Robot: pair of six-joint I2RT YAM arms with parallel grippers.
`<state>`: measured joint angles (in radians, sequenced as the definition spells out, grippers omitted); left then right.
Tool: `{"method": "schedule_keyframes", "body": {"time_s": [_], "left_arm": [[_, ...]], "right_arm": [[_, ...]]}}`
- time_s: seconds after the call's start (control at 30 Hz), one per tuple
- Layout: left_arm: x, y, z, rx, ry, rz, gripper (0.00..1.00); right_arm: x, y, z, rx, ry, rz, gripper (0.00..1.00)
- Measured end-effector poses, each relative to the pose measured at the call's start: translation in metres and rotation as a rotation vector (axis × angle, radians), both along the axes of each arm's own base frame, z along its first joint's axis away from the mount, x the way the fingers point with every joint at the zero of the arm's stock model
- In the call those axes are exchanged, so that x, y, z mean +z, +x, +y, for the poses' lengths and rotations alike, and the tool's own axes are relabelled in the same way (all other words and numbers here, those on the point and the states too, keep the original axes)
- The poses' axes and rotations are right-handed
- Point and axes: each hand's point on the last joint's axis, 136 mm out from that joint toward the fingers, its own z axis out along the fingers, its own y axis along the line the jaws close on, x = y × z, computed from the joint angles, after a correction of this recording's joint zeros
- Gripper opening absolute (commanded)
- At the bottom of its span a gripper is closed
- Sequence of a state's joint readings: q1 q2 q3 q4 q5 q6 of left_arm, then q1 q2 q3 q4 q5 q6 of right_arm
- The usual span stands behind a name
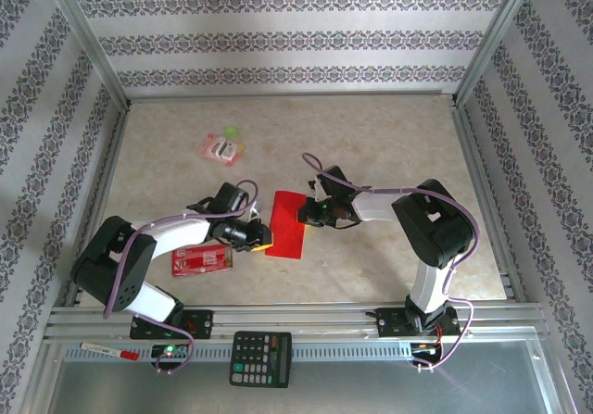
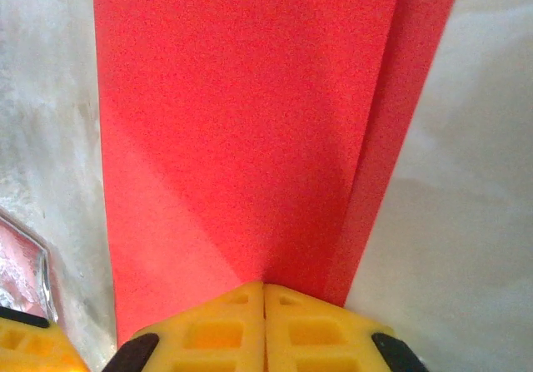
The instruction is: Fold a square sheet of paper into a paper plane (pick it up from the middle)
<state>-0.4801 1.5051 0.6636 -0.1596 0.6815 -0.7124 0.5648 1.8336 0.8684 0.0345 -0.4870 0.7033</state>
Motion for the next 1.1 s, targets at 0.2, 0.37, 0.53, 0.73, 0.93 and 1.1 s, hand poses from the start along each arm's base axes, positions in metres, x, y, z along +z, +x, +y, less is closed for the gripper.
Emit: {"method": "schedule_keyframes", "body": {"time_s": [0.2,0.37,0.53,0.73,0.93,1.1], "left_arm": [[0.001,0.059,-0.011,0.037,-0.013,-0.046,0.19],[-0.025,0.074,-0.004,0.044,0.01,-0.008,0.19],[-0.021,0.081,0.0,0.056,0.003,-0.024,0.21],[-0.003,0.1,-0.009,0.057,-0.033,-0.08,0.22],[-0.006,0.134,-0.018,0.067,-0.036,-0.11,0.21],[-0.019,0.144,-0.008,0.093,-0.016,-0.092,0.21]], "right_arm": [[0.0,0.0,0.0,0.0,0.0,0.0,0.07],[0.0,0.0,0.0,0.0,0.0,0.0,0.07],[0.0,0.0,0.0,0.0,0.002,-0.003,0.07],[0.0,0.001,0.0,0.0,0.001,-0.002,0.07],[0.0,0.001,0.0,0.0,0.001,-0.002,0.06],[0.0,0.001,0.0,0.0,0.001,-0.003,0.06]]}}
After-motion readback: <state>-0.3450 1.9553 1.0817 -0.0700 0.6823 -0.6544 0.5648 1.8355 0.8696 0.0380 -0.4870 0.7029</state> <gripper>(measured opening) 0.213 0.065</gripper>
